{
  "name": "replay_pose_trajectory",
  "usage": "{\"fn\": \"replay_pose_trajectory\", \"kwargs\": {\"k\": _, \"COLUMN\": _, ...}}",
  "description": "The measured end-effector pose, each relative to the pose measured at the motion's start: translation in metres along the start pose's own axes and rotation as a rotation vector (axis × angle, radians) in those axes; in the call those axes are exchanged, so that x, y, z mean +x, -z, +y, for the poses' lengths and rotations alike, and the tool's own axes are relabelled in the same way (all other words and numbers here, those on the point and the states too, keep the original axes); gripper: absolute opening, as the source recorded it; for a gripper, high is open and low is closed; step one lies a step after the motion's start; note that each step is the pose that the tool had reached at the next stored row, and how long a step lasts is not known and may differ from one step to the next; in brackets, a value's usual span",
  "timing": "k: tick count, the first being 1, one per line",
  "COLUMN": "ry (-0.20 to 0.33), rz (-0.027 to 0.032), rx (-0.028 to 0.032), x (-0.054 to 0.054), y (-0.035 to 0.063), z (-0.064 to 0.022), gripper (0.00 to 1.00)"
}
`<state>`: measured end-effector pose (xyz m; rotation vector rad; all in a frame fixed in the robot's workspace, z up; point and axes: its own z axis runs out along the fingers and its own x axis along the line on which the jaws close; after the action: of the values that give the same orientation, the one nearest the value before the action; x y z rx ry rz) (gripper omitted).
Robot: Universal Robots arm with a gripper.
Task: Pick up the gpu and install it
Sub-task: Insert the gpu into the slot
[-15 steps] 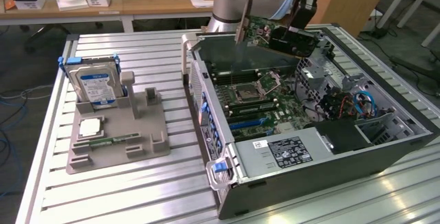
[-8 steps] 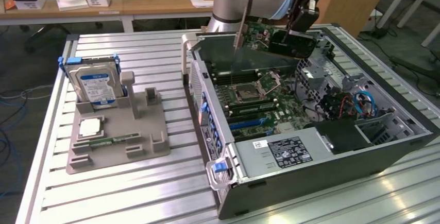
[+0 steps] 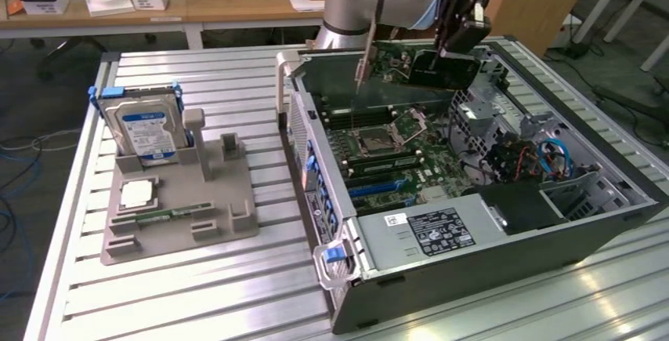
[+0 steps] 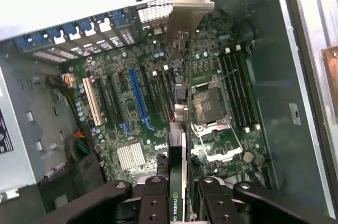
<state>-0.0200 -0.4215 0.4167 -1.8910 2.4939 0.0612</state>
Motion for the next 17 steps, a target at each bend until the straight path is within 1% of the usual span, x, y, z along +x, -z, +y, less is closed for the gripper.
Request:
{"fn": "replay_pose_trajectory", "kwargs": {"k": 5, "ry": 0.076, "rz": -0.0022, "rx": 0.0118, "x": 0.0002, "y": -0.0027, "z": -0.0001, "gripper": 0.26}}
{"fn": "replay_pose_trajectory", "kwargs": {"k": 8, "ry": 0.111, "rz": -0.0037, "rx": 0.0194, "x": 0.0007, "y": -0.0041, "z": -0.0003, "gripper": 0.26}}
{"fn": "replay_pose_trajectory", "kwargs": {"k": 10, "ry": 0.129, "rz": -0.005, "rx": 0.027, "x": 0.0012, "y": -0.0048, "z": -0.0003, "gripper": 0.26}}
{"fn": "replay_pose_trajectory", "kwargs": {"k": 14, "ry": 0.133, "rz": -0.0093, "rx": 0.0461, "x": 0.002, "y": -0.0076, "z": -0.0007, "gripper": 0.26}}
{"fn": "replay_pose_trajectory", "kwargs": {"k": 15, "ry": 0.133, "rz": -0.01, "rx": 0.049, "x": 0.0021, "y": -0.0086, "z": -0.0007, "gripper": 0.26}}
{"fn": "replay_pose_trajectory", "kwargs": {"k": 17, "ry": 0.133, "rz": -0.0102, "rx": 0.0502, "x": 0.0023, "y": -0.0105, "z": -0.0002, "gripper": 0.26}}
